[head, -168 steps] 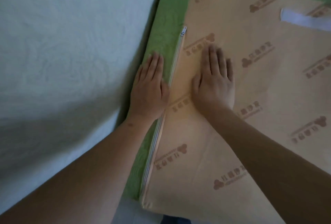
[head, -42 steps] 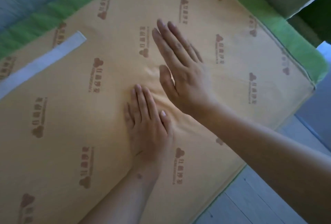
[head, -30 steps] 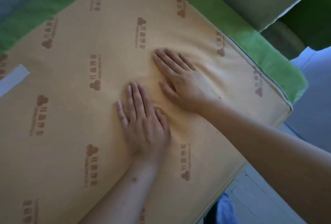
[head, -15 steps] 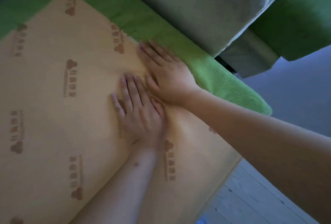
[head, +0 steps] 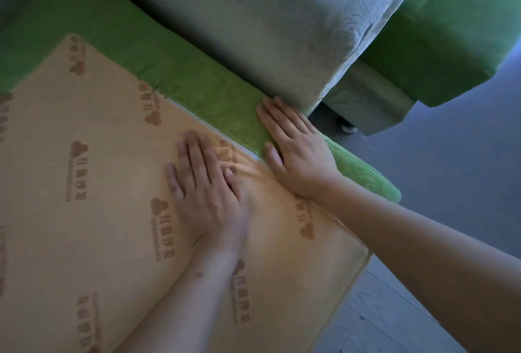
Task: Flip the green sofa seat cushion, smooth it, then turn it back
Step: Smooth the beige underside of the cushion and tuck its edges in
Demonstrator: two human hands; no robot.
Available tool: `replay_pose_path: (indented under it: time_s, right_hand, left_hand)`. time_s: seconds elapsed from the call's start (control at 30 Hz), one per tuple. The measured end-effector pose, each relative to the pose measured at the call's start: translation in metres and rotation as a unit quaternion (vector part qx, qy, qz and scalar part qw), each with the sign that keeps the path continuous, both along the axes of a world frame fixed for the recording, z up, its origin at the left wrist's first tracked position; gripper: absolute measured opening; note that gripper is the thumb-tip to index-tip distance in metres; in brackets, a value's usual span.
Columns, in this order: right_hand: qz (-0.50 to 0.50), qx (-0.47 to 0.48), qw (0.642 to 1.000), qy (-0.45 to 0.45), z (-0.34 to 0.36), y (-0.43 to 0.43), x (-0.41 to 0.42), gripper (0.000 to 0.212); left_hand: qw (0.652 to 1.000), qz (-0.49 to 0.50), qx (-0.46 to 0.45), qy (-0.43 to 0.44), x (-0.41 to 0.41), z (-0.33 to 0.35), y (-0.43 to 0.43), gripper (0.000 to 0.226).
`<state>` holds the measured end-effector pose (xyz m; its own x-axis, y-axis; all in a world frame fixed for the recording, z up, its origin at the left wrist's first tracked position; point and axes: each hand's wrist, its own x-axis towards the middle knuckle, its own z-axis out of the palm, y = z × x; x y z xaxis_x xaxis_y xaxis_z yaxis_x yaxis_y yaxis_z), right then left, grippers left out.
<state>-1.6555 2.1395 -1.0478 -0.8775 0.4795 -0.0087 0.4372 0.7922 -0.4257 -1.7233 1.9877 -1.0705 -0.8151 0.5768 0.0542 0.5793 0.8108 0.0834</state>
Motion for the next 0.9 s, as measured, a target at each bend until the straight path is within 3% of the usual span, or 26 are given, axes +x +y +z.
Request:
replay_pose_path:
  time_s: [0.13, 0.27, 0.4, 0.53, 0.63, 0.73, 0.8, 0.9]
  right_hand:
    - [-0.08, 0.031, 0.984, 0.155, 0.022, 0.001, -0.006, 0.053]
    - [-0.065, 0.031, 0.997, 0.033, 0.001, -0.038, 0.016, 0.056]
    - [-0.11, 0.059, 0.976, 0.178, 0.03, -0.046, 0.004, 0.055]
    - [-0.032, 0.056, 0.997, 0.041, 0.003, -0.097, 0.025, 0.058]
    - [-0.081, 0.065, 0.983, 0.154, 0.021, -0.103, 0.009, 0.056]
    - [0.012, 0.079, 0.994, 0.07, 0.009, -0.143, 0.019, 0.062]
    - [0.002, 0.063, 0.997, 0.047, 0.009, -0.146, 0.011, 0.059]
    - [-0.071, 0.081, 0.98, 0.169, 0.027, -0.172, -0.005, 0.057]
  left_hand:
    - [0.999, -0.025, 0.024, 0.005, 0.002, -0.003, -0.006, 0.062]
    - [0.999, -0.038, 0.023, 0.009, 0.01, -0.001, -0.023, 0.06]
    - [0.999, -0.031, 0.044, 0.004, 0.02, -0.003, -0.043, 0.061]
    - [0.999, -0.038, 0.029, 0.008, 0.034, 0.001, -0.085, 0.064]
    - [0.998, -0.036, 0.043, -0.004, 0.045, 0.004, -0.12, 0.066]
    - [0.999, -0.045, 0.028, -0.004, 0.059, 0.001, -0.173, 0.065]
    - [0.998, -0.053, 0.019, 0.01, 0.062, 0.0, -0.205, 0.063]
    - [0.998, -0.048, 0.018, 0.019, 0.065, -0.002, -0.233, 0.066]
